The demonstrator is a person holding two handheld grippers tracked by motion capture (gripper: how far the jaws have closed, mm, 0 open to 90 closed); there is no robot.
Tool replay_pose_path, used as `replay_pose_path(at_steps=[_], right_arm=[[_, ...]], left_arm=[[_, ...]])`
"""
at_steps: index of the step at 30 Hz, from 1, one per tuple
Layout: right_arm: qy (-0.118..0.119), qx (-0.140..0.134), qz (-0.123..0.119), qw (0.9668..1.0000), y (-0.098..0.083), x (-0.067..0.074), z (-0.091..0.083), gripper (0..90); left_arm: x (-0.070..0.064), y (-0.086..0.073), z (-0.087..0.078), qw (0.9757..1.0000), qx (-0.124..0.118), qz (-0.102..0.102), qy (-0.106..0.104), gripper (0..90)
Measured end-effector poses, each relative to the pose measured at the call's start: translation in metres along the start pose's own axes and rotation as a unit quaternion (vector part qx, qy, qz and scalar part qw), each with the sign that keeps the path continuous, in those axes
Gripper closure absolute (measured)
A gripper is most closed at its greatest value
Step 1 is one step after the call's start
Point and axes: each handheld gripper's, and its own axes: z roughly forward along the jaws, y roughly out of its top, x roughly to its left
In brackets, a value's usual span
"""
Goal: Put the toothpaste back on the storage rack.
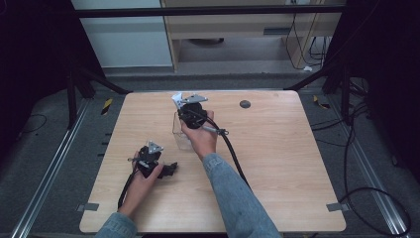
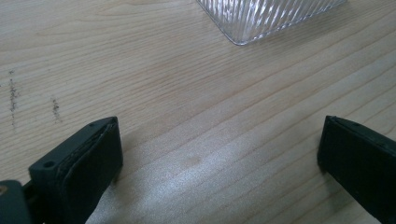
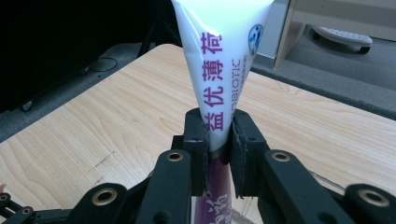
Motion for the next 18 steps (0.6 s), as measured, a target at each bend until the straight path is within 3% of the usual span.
replay_pose_path(at_steps=[18], right_arm=[[0.000, 0.013, -0.006, 0.9999, -0.0022, 0.0031, 0.0032, 78.3]], left_arm=[[0.0000, 0.0000, 0.0000, 1.0000, 0.000, 0.000, 0.000, 0.0]])
